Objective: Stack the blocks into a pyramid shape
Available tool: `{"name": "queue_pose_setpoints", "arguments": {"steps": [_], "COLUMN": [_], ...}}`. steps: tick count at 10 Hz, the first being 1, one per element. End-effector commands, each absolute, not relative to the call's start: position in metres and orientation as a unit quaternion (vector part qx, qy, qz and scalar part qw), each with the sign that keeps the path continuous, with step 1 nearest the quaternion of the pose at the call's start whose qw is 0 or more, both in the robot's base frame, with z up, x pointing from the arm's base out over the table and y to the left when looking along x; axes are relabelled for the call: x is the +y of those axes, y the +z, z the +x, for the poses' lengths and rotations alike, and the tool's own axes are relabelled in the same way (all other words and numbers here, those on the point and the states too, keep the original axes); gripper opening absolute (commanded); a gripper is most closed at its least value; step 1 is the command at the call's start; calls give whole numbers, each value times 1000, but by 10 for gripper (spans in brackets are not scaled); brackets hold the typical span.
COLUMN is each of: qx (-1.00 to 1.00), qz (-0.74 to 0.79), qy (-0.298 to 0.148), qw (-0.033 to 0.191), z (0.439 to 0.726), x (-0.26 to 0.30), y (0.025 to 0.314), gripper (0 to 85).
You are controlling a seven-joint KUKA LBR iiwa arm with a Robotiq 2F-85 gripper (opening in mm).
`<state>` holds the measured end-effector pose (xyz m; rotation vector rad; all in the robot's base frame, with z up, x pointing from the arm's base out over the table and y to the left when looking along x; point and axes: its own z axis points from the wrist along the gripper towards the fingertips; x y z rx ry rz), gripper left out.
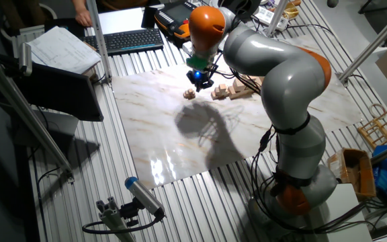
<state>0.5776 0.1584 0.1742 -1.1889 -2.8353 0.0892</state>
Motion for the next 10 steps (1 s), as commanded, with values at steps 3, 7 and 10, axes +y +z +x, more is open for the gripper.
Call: {"name": "queue_pose_setpoints", "arguments": {"steps": [3, 7, 10], "qx": [-995, -995, -995], "qz": [93, 92, 92], "qy": [35, 35, 26], "qw": [5, 8, 8], "z": [578, 581, 583], "x": [156, 159, 164], "y": [174, 173, 171], "gripper": [0, 0, 0]}}
